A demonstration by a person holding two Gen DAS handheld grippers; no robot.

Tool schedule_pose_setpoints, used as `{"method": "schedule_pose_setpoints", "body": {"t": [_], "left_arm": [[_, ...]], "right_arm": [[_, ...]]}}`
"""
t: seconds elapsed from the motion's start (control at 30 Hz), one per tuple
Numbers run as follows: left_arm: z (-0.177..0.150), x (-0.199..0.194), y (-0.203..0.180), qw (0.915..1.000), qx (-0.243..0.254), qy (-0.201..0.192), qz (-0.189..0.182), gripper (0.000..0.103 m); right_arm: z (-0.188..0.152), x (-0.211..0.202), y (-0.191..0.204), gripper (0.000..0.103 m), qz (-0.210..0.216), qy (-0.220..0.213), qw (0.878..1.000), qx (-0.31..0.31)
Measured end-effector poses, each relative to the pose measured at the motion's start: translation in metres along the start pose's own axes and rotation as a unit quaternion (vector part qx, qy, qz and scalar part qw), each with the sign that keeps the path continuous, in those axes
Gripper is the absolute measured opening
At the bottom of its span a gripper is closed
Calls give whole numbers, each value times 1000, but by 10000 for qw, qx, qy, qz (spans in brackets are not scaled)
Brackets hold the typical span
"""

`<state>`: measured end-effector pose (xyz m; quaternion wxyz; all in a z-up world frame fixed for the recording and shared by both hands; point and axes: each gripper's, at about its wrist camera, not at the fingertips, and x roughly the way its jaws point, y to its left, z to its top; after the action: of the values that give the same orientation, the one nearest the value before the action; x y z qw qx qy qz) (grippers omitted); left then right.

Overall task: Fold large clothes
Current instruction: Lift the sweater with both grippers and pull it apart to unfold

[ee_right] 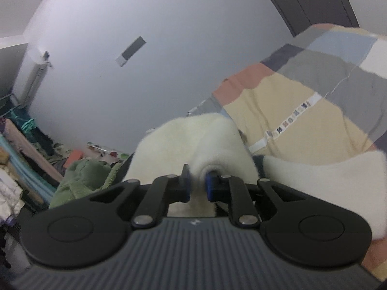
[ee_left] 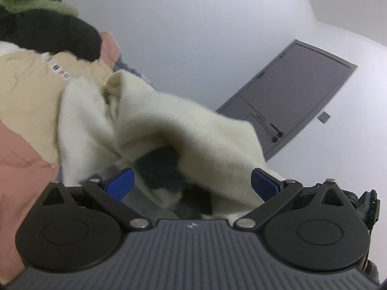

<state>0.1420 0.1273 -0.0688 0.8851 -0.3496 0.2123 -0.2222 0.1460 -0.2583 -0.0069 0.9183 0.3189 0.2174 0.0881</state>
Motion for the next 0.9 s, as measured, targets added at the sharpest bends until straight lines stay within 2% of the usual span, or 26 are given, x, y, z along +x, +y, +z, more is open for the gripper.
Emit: {"method": "schedule_pose_setpoints", "body": {"t": [0.1,0.23,0.4,0.47,0.6,0.7,0.77,0.83,0.9], "left_arm": [[-8,-7,-20,9998,58,115,121,103],[-18,-8,-34,9992,-35,370,154,103],[-35,10,-29,9951,-673,717,132,103],[-41,23,-25,9931,-756,885,177,103],[-48,53,-8,9902,-1041,900,229,101],[-46,70,4,9878,-1296,867,53,90],[-43,82,9,9875,-1296,887,-125,81],[-41,95,12,9886,-1118,1011,-45,74],[-43,106,14,9899,-887,1098,118,62]], "right_arm": [[5,-22,-5,15,68,6,9997,-255],[7,-46,-33,15,94,-255,9992,-281],[-10,-44,-80,15,209,214,9990,330],[-14,-42,-91,15,237,362,9980,465],[-11,-32,-99,15,325,293,9982,410],[-8,-21,-114,15,472,334,9972,465],[-7,-10,-128,15,568,430,9953,659],[-7,-2,-144,15,701,605,9917,897],[-9,7,-152,15,893,765,9867,1121]]}}
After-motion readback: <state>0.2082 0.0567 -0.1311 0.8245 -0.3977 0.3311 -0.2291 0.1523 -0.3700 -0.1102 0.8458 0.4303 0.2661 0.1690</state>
